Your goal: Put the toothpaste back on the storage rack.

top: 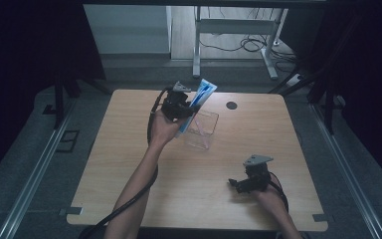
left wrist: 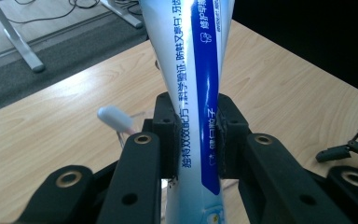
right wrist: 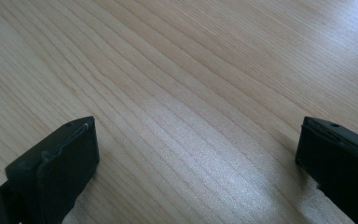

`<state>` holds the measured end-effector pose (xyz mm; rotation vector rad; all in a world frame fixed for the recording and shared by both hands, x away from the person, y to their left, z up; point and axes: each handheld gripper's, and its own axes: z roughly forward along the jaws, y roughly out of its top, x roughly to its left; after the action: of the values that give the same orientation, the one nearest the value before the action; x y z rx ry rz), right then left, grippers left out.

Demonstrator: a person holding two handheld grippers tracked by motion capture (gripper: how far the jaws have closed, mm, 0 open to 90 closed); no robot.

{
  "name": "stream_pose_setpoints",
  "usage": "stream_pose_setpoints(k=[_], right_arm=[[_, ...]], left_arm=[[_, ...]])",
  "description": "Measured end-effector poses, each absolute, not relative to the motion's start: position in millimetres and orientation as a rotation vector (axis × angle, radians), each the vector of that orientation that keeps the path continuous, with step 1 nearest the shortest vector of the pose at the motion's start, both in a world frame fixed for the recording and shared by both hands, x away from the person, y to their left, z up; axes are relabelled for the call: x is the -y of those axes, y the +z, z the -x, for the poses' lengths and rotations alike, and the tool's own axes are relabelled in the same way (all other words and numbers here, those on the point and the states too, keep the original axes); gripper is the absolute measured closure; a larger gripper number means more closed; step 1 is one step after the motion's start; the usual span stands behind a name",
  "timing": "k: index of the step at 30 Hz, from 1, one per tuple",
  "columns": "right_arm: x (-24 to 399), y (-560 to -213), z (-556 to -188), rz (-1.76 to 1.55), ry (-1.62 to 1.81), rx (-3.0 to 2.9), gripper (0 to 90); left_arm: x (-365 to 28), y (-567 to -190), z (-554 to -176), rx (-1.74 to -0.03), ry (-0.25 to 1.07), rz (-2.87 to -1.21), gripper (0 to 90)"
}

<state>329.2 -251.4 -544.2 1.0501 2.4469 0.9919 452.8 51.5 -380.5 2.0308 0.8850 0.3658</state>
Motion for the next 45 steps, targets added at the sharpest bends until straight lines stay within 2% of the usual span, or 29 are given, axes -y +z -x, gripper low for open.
stream_pose_setpoints(k=[29, 45], right_arm=[[251, -544, -329, -1.053, 0.992, -2.447, 0.0], [251, -544, -329, -1.052, 0.992, -2.447, 0.0]], left_arm=[[-10, -390, -486, -0.809, 0.417, -1.995, 74.1], [1, -416, -494, -0.798, 0.451, -2.024, 73.9]])
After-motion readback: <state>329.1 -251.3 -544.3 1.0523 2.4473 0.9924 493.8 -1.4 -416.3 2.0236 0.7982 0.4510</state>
